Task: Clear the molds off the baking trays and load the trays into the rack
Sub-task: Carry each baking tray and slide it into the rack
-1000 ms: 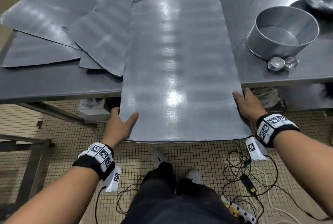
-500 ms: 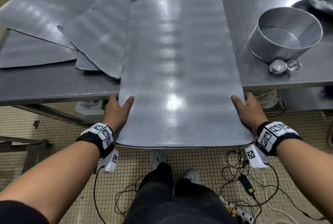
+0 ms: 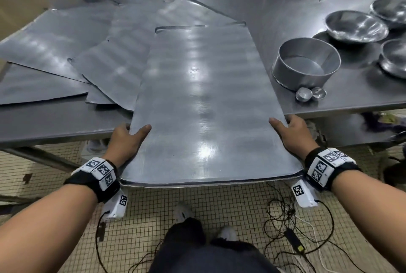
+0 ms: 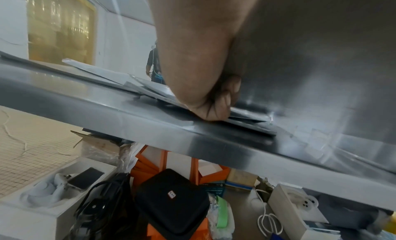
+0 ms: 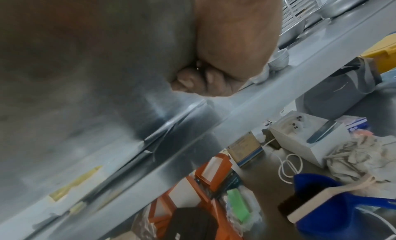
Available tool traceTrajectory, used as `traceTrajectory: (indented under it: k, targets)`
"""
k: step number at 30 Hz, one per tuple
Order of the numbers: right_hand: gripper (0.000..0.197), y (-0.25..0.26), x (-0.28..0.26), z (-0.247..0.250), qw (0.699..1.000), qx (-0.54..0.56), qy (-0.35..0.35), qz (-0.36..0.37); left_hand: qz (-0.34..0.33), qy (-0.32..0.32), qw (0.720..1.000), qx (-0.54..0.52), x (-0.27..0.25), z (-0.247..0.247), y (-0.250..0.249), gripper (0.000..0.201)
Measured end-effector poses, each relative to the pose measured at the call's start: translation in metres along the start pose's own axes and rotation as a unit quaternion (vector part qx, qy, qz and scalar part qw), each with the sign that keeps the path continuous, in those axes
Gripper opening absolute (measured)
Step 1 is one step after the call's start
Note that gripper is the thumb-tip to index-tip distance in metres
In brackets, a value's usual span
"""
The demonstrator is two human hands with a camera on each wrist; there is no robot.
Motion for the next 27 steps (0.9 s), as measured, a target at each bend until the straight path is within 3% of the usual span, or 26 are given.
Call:
traceTrajectory:
  k: [8,14,19,22,27]
  targets:
    - [0.033,0.039,-0.003,0.018,0.999,0.009,0.0,0.038,-0.039,-0.04,0.998,-0.026,-0.017,0.017,-0.014,0.042]
    - [0.029,0.087,0.007,0.004,0.997,0.012,0.007,0.076,-0.052,-0.087,0.992,-0.072,-0.006,0.052,-0.01,0.048]
    - [0.058,0.137,0.033,-0.036,0.992,0.045,0.037,0.112,-0.066,-0.147,0.984,-0.072,0.0,0.112,-0.016,0.038]
    - [0.042,0.184,0.041,-0.072,0.986,0.022,0.066,0.152,-0.059,-0.182,0.977,-0.095,0.003,0.158,-0.011,0.04]
    - [0.046,0.259,0.055,-0.144,0.97,0.048,0.102,0.214,-0.059,-0.242,0.959,-0.136,0.006,0.241,0.009,0.037]
Point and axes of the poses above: each hand's wrist, its own x-axis towards the middle knuckle, its own z-axis out of the back of the hand, y = z × x, the point moved 5 cm from there along x, towards the middle knuckle, and after that the axes turned 10 degrees about x, right-handed, at the moved point
